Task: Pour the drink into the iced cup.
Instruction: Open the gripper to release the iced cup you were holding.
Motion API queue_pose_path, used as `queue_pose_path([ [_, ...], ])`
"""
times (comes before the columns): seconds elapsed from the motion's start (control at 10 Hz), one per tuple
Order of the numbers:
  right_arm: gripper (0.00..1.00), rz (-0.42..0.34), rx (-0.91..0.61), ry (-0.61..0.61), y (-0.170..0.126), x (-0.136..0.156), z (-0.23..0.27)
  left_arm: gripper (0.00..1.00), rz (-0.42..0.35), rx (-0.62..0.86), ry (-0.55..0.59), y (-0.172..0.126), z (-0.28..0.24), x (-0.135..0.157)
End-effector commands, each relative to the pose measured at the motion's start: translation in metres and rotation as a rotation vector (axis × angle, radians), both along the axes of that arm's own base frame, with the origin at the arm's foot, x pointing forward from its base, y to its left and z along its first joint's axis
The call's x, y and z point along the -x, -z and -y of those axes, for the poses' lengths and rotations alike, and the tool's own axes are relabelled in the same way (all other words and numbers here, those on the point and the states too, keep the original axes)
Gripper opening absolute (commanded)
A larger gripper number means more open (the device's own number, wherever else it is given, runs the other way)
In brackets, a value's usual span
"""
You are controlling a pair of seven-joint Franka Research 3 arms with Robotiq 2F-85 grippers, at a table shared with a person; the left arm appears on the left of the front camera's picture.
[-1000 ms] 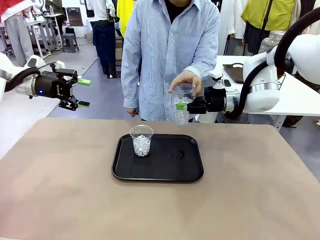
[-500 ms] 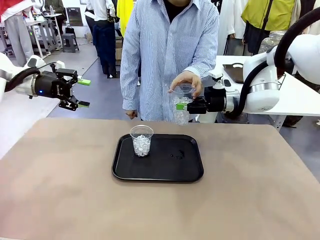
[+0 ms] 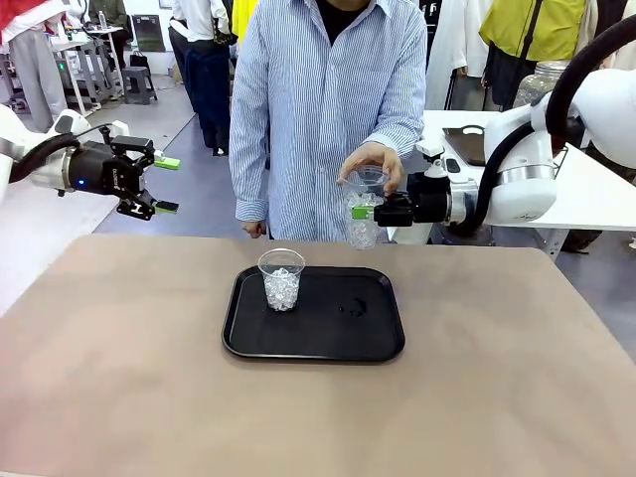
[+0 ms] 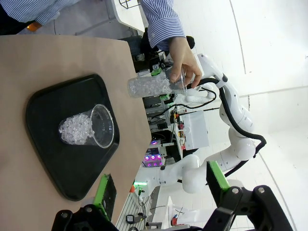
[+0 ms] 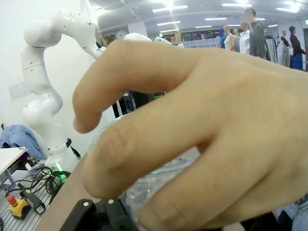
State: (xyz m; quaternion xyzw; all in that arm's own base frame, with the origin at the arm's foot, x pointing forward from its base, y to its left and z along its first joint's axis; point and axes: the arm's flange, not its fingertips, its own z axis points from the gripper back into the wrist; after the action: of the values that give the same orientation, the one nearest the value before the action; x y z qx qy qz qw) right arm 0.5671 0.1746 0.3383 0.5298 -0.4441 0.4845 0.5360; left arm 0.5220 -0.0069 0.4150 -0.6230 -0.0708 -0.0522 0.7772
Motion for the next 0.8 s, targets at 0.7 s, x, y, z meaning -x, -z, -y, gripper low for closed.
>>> queue_pose_path([
  [0.7, 1.0, 0.052, 0.005, 0.068, 0.02, 0.039, 0.097, 1.0, 0.003, -0.003, -0.006, -0.002, 0.001, 0.003],
])
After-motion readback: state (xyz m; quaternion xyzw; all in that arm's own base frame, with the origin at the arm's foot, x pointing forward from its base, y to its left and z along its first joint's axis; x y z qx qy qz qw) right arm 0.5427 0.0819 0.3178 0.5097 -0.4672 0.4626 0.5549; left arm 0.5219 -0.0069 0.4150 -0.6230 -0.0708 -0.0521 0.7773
